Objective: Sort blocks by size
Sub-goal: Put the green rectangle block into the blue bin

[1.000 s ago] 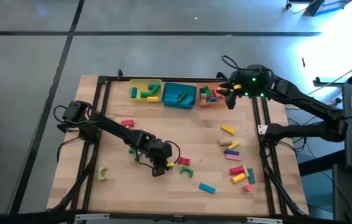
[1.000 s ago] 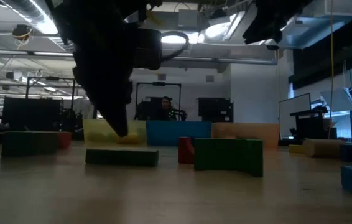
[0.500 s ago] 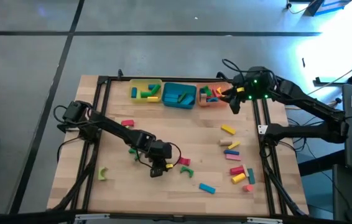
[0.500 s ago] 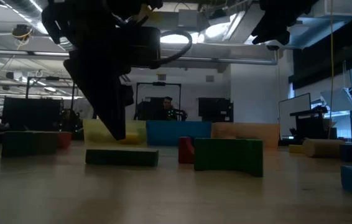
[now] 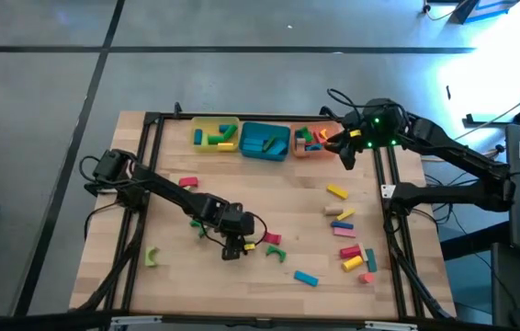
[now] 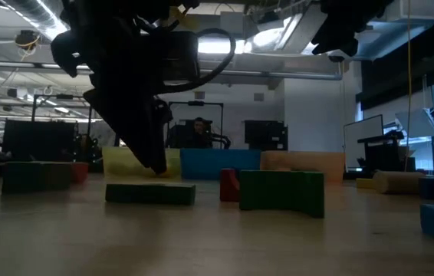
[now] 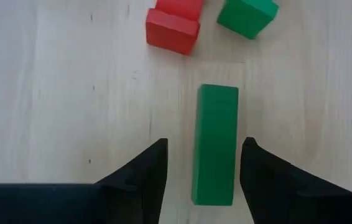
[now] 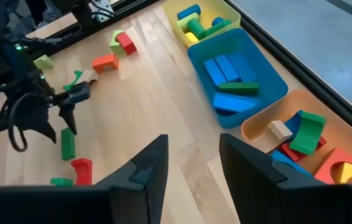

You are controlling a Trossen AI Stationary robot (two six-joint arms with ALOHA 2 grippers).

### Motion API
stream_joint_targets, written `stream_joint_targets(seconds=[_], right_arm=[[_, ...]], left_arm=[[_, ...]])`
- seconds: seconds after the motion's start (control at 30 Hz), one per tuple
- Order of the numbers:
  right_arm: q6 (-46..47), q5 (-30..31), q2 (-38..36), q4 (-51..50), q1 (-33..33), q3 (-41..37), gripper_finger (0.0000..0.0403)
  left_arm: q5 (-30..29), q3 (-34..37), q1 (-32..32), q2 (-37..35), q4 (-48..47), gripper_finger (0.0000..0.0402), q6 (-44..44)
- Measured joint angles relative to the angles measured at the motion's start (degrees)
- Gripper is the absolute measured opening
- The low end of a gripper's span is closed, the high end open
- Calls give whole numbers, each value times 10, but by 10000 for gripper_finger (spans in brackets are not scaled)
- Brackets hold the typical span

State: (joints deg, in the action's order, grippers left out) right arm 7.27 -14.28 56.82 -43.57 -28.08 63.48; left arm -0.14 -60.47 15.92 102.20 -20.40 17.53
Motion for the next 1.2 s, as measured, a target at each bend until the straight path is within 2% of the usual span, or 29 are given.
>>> stream_joint_targets(seconds=[0.17, 0.47, 0.7, 1.2], right_arm=[[0, -4, 0, 0, 0, 0, 147], [0, -4, 0, 0, 0, 0, 147], [0, -4, 0, 0, 0, 0, 147], [0, -4, 0, 0, 0, 0, 147]], left_arm=[[-8, 0, 22, 0, 0, 169, -37], [-91, 0, 51, 0, 0, 169, -55], [-94, 20, 53, 0, 31, 169, 9], [-96, 68, 56, 0, 74, 169, -1]])
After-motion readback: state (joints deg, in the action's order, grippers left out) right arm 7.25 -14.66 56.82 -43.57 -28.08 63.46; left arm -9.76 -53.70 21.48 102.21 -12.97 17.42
